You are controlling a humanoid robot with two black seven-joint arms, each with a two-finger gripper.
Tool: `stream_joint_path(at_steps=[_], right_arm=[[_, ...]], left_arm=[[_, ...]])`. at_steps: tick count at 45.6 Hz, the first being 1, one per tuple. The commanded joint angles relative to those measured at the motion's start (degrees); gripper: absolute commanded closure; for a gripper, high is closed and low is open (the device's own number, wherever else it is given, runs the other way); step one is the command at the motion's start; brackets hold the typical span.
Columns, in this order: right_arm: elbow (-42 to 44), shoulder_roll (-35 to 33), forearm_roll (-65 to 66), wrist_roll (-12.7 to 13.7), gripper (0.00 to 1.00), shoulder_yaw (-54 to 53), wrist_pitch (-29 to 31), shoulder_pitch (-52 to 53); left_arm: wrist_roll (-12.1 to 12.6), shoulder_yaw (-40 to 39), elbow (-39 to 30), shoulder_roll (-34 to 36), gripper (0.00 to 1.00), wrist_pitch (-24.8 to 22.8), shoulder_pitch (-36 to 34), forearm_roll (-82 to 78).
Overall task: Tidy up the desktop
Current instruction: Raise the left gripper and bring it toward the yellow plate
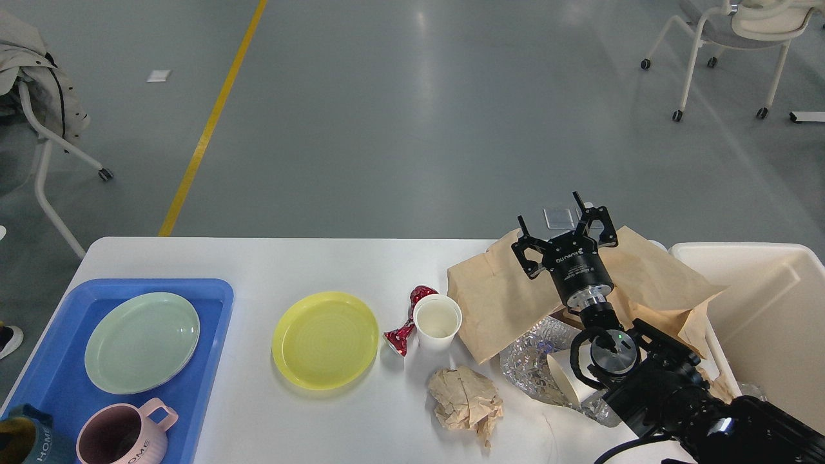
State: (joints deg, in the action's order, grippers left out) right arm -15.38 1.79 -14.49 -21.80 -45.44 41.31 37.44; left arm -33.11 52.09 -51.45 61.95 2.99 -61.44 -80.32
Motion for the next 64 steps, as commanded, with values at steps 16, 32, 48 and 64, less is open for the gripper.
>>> stream_joint_path(at_steps=[16,32,48,64], right_arm=[[0.0,0.0,0.0,0.0,0.0,0.0,0.0,0.0],[0.0,0.0,0.0,0.0,0.0,0.0,0.0,0.0],[0.0,0.0,0.0,0.0,0.0,0.0,0.0,0.0],[0.0,0.0,0.0,0.0,0.0,0.0,0.0,0.0]], left_arm=[[-9.9,-0.1,-0.6,3.7,0.26,-10.7,-17.8,-0.7],[-13.0,-1.7,-0.7,-2.7,0.25,-46.9,-57.7,0.1],[4.2,-13.9,-3.3,-23.0,0.25,-50.6,-51.5,16.3],[16.5,-14.3,-4.1,-31.6,0.25,-33.4,-29.2,18.4]])
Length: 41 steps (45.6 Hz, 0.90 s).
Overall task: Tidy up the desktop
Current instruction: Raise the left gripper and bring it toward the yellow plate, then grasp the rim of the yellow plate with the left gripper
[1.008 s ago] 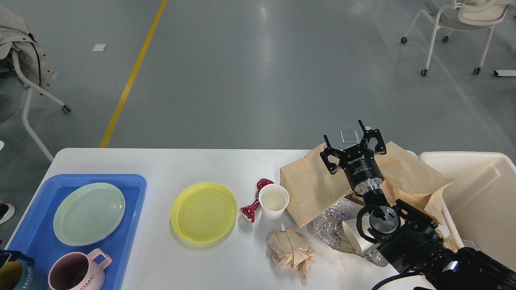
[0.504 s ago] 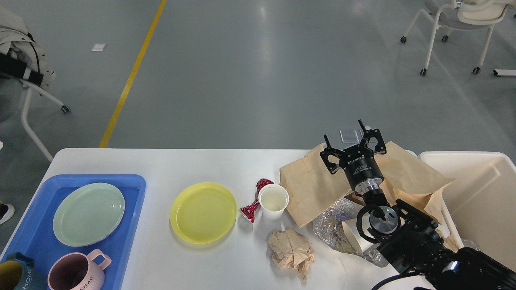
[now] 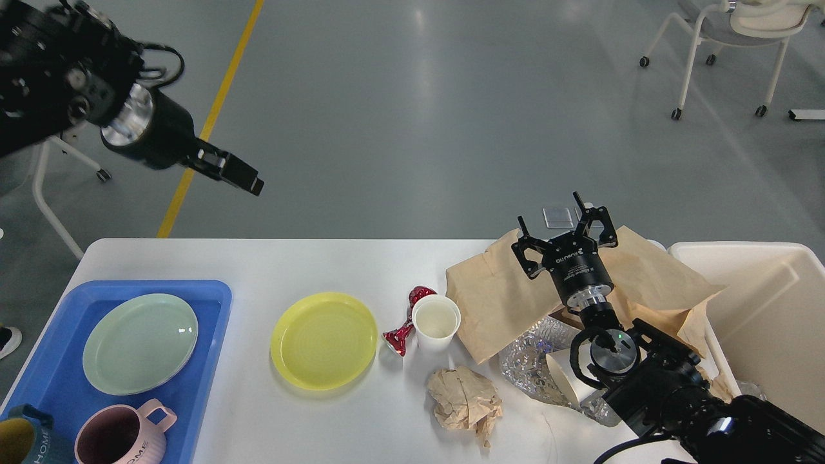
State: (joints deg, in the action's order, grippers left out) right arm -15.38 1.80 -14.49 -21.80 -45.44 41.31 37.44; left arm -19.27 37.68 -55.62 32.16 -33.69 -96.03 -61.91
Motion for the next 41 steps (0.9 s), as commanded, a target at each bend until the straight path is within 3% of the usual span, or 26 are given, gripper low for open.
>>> stream_joint_path(at_steps=[1,11,19,31,41], right_arm=[[0.0,0.0,0.0,0.0,0.0,0.0,0.0,0.0],[0.0,0.0,0.0,0.0,0.0,0.0,0.0,0.0],[0.0,0.0,0.0,0.0,0.0,0.0,0.0,0.0],[0.0,0.0,0.0,0.0,0.0,0.0,0.0,0.0],[0.0,0.0,0.1,0.0,0.0,0.0,0.0,0.0]], left_arm=[[3.2,0.1,0.1,-1.9,0.25,4.0,6.5,-0.1],[8.1,0.6,0.9,-3.7,0.25,11.6,16.5,-0.2],[9.5,0.6,3.3,-6.0,0.26,14.3,21.1,-0.2],[9.7,0.5,11.0,-12.1,0.29,18.4,28.0,-0.1],[12.1,0.5,12.2,-14.3,0.42,19.2,29.4,0.0]])
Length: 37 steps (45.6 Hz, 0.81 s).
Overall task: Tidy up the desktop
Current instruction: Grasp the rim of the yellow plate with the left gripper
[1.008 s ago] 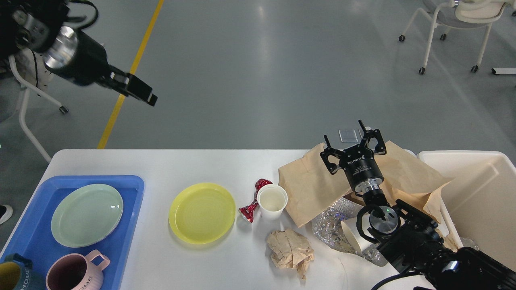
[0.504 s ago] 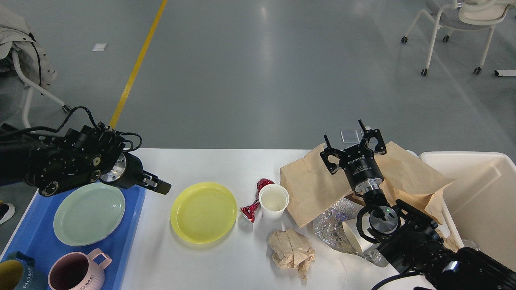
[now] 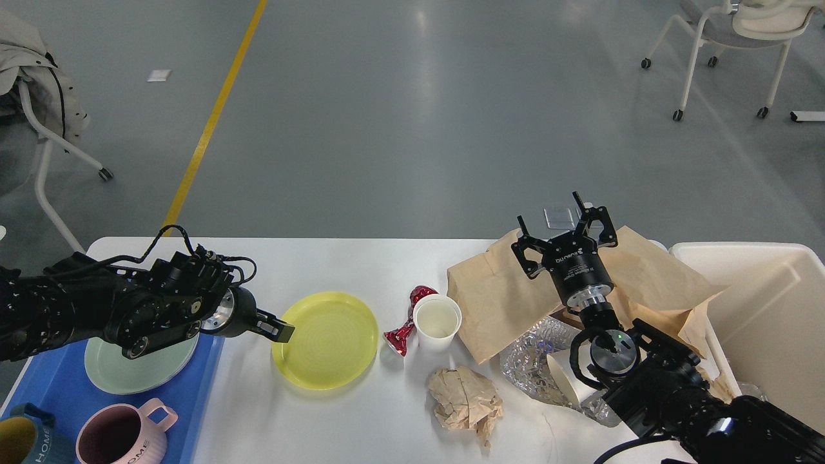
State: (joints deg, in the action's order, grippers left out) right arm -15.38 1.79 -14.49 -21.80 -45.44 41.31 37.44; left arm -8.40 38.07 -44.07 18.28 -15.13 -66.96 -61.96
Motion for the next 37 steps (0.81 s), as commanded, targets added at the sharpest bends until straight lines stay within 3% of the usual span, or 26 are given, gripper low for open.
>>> stream_joint_path(at_steps=[1,17,23,30,37], right_arm=[[0.0,0.1,0.0,0.0,0.0,0.0,0.0,0.0],[0.0,0.0,0.0,0.0,0.0,0.0,0.0,0.0],[0.0,0.1,0.0,0.0,0.0,0.0,0.0,0.0],[0.0,0.1,0.0,0.0,0.0,0.0,0.0,0.0],[0.0,0.1,0.0,0.0,0.0,0.0,0.0,0.0]], left_arm=[[1.3,0.2,0.9,-0.9,0.43,0.7,0.4,0.1],[1.7,0.3,8.9,-7.6,0.48,1.0,5.2,0.1],[1.8,0.3,9.1,-8.0,0.64,1.0,5.6,0.1],[1.5,0.4,9.2,-8.1,0.98,1.0,5.6,0.1],[0.9,0.4,9.1,-7.6,1.0,0.6,5.2,0.0]])
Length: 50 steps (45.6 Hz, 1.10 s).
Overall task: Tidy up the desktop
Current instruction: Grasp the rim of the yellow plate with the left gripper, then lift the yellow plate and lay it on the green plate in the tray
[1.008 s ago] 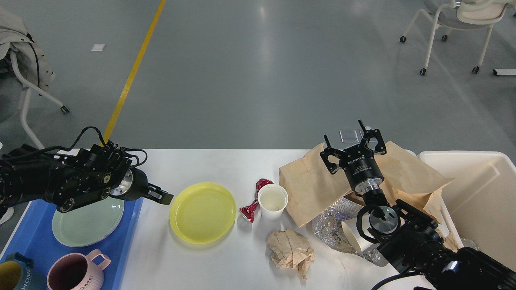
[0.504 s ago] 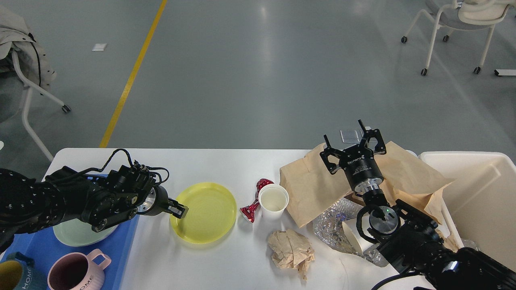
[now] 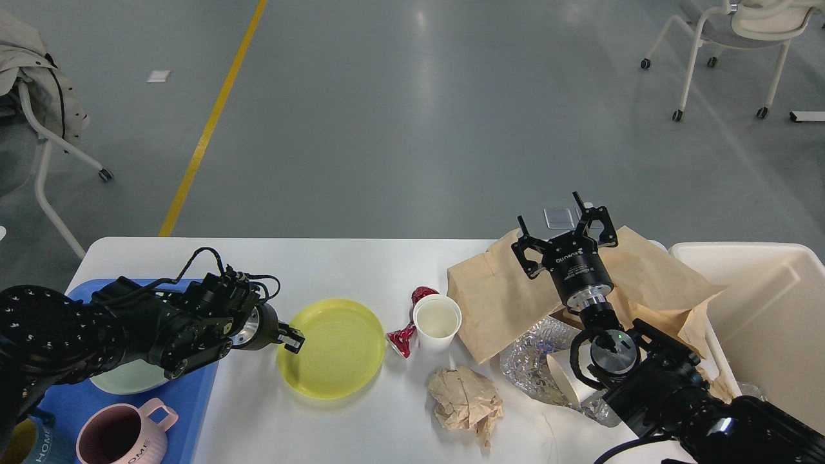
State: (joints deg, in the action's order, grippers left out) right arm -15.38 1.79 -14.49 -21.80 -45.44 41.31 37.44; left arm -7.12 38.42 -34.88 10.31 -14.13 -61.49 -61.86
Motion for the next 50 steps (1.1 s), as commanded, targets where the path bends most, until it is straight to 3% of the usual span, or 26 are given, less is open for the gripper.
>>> stream_joint_path(at_steps=[1,10,14,26,33,36,37,41,50], right_arm=[[0.0,0.0,0.0,0.0,0.0,0.0,0.0,0.0],[0.0,0.1,0.0,0.0,0.0,0.0,0.0,0.0],[0.0,0.0,0.0,0.0,0.0,0.0,0.0,0.0],[0.0,0.1,0.0,0.0,0.0,0.0,0.0,0.0],[0.0,0.1,0.0,0.0,0.0,0.0,0.0,0.0],[0.0,0.1,0.0,0.0,0.0,0.0,0.0,0.0],[0.0,0.1,0.0,0.0,0.0,0.0,0.0,-0.1],[0.0,0.1,0.0,0.0,0.0,0.0,0.0,-0.1],[0.0,0.1,0.0,0.0,0.0,0.0,0.0,-0.1]], left_arm=[[-0.5,0.0,-0.1,0.5,1.0,-0.5,-0.4,-0.1],[-2.7,-0.5,-0.7,1.7,1.0,-1.2,-1.4,0.2],[-3.8,-0.8,-1.9,3.8,1.0,-3.6,-3.3,0.3],[-4.1,-1.8,-21.9,17.5,1.0,-9.6,-19.0,2.6],[-5.8,-4.8,-27.4,26.6,1.0,-17.9,-29.5,3.1],[-6.7,-8.4,-27.7,30.4,1.0,-23.8,-32.8,3.1],[-6.9,-11.3,-27.7,33.1,1.0,-28.1,-35.2,3.1],[-7.6,-15.7,-27.3,37.6,1.0,-35.1,-38.6,2.5],[-13.0,-16.2,-26.8,44.0,1.0,-37.0,-39.6,-7.3]])
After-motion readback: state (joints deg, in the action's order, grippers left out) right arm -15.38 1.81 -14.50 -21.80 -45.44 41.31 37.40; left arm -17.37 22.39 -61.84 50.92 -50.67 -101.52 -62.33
